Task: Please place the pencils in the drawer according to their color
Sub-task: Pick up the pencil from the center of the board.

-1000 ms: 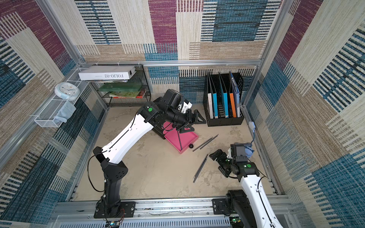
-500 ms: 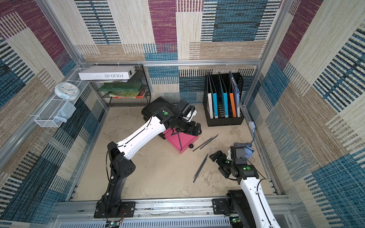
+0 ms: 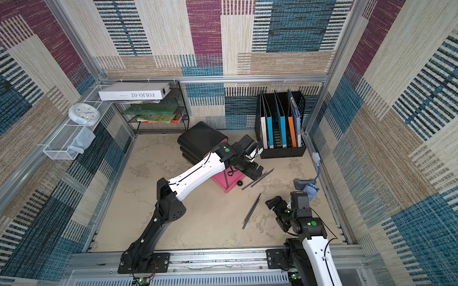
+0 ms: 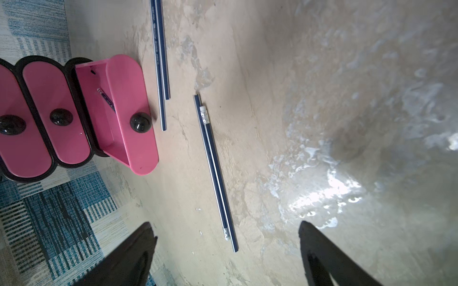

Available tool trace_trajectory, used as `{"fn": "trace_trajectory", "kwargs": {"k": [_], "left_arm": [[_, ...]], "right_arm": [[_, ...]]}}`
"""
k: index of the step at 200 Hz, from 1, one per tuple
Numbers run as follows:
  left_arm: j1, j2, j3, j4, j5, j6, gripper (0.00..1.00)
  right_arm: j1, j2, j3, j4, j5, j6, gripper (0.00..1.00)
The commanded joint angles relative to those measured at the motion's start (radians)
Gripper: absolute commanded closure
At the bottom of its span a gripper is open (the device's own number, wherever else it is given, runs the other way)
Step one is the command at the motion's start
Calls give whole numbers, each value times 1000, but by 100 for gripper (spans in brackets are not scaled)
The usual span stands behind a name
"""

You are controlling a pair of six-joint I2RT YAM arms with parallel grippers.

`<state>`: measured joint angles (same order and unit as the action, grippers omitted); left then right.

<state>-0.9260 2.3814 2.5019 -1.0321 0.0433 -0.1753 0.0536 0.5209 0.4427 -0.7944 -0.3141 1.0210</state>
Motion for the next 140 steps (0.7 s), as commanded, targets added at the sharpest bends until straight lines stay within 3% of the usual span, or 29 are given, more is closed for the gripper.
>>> {"fn": "trace_trajectory", "kwargs": {"k": [1, 96, 140], "left_arm": [[-26, 56, 54, 25, -64, 46, 1], [-33, 210, 82, 147, -206, 72, 8], [-32, 246, 83, 190, -237, 101, 27]], "right_arm": [[1, -16, -2, -47, 26, 9, 6], [1, -65, -35, -87, -20, -7, 6], [1, -72, -36, -89, -32, -12, 6]]}}
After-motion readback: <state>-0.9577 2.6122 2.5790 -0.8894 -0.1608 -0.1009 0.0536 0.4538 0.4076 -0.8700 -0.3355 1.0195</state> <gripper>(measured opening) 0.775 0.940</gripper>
